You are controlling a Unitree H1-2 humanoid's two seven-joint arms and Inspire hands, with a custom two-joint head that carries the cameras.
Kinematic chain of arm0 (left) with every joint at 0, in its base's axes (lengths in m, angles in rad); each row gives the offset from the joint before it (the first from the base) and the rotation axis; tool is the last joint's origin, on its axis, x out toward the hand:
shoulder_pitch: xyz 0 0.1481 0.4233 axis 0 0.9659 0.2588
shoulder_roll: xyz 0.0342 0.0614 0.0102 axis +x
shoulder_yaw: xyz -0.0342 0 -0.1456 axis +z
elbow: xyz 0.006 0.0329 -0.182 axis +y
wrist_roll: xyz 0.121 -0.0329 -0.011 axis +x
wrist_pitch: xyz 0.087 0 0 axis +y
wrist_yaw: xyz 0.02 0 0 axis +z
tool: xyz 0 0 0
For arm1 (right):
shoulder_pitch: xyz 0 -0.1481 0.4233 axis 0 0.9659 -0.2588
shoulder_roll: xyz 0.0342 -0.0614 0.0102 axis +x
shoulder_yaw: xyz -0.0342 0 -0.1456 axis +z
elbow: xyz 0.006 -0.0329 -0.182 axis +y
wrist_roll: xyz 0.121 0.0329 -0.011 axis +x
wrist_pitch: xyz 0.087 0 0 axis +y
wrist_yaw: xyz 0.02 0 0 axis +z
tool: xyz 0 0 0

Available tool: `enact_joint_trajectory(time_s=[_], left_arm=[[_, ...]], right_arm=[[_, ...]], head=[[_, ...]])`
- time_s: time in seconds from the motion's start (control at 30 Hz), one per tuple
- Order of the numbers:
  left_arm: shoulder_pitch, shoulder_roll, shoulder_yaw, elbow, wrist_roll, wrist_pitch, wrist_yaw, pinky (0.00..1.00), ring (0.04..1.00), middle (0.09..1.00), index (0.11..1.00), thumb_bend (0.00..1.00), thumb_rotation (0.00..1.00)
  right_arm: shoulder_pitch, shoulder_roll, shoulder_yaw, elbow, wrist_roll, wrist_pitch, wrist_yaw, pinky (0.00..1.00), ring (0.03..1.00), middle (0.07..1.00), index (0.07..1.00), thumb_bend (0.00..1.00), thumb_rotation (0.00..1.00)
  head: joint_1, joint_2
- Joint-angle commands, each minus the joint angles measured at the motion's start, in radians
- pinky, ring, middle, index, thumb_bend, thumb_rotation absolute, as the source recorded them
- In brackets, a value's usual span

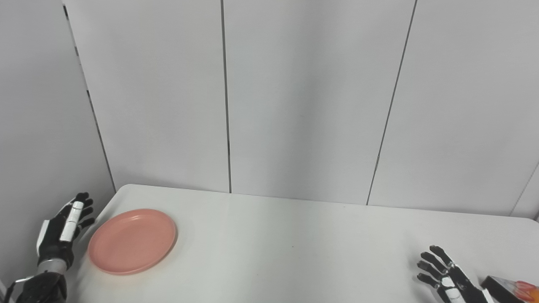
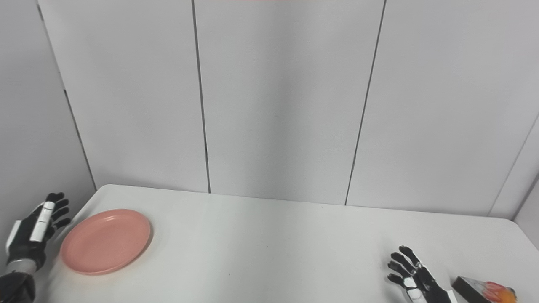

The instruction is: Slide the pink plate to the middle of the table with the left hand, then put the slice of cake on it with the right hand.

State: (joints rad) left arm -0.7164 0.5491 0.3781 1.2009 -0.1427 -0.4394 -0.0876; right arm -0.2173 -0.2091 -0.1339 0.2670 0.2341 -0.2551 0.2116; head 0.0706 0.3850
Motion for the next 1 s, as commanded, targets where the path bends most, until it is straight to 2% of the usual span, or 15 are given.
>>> enact_joint_trajectory(time_s=[0.0, 0.2, 0.43, 0.57, 0.7, 0.83, 0.97], left_arm=[[-0.029, 0.018, -0.003, -0.006, -0.003, -0.030, 0.008, 0.78, 0.844, 0.838, 0.776, 0.92, 0.82], [-0.022, 0.005, -0.022, 0.010, 0.007, -0.030, 0.019, 0.75, 0.837, 0.843, 0.778, 0.91, 0.82], [-0.012, -0.027, -0.026, -0.006, -0.022, -0.030, -0.022, 0.76, 0.828, 0.860, 0.831, 0.94, 0.80], [0.001, -0.045, -0.041, -0.032, -0.015, -0.030, -0.025, 0.78, 0.795, 0.834, 0.828, 0.89, 0.83], [0.007, -0.073, -0.029, -0.054, -0.039, -0.030, -0.037, 0.77, 0.775, 0.816, 0.817, 0.88, 0.81], [0.009, -0.100, -0.017, -0.069, -0.056, -0.030, -0.050, 0.70, 0.779, 0.804, 0.798, 0.88, 0.80], [0.021, -0.118, -0.038, -0.095, -0.040, -0.030, -0.047, 0.75, 0.831, 0.870, 0.836, 0.92, 0.84]], right_arm=[[0.128, 0.030, 0.010, 0.090, -0.003, 0.018, -0.001, 0.78, 0.820, 0.839, 0.876, 0.91, 0.75], [0.133, 0.032, 0.013, 0.074, -0.007, 0.029, -0.004, 0.78, 0.823, 0.842, 0.879, 0.91, 0.75], [0.132, 0.036, 0.014, 0.071, -0.010, 0.031, -0.004, 0.77, 0.824, 0.840, 0.878, 0.91, 0.75], [0.135, 0.038, 0.016, 0.060, -0.018, 0.035, -0.008, 0.77, 0.827, 0.848, 0.881, 0.91, 0.76], [0.138, 0.041, 0.017, 0.049, -0.025, 0.044, -0.014, 0.77, 0.824, 0.842, 0.879, 0.91, 0.76], [0.139, 0.043, 0.021, 0.044, -0.034, 0.045, -0.017, 0.77, 0.827, 0.850, 0.882, 0.91, 0.77], [0.140, 0.044, 0.025, 0.036, -0.041, 0.051, -0.022, 0.77, 0.826, 0.850, 0.885, 0.90, 0.77]], head=[[-0.001, 0.002], [-0.005, 0.004], [-0.016, 0.005], [-0.020, 0.009], [-0.023, 0.011], [-0.028, 0.012], [-0.032, 0.014]])
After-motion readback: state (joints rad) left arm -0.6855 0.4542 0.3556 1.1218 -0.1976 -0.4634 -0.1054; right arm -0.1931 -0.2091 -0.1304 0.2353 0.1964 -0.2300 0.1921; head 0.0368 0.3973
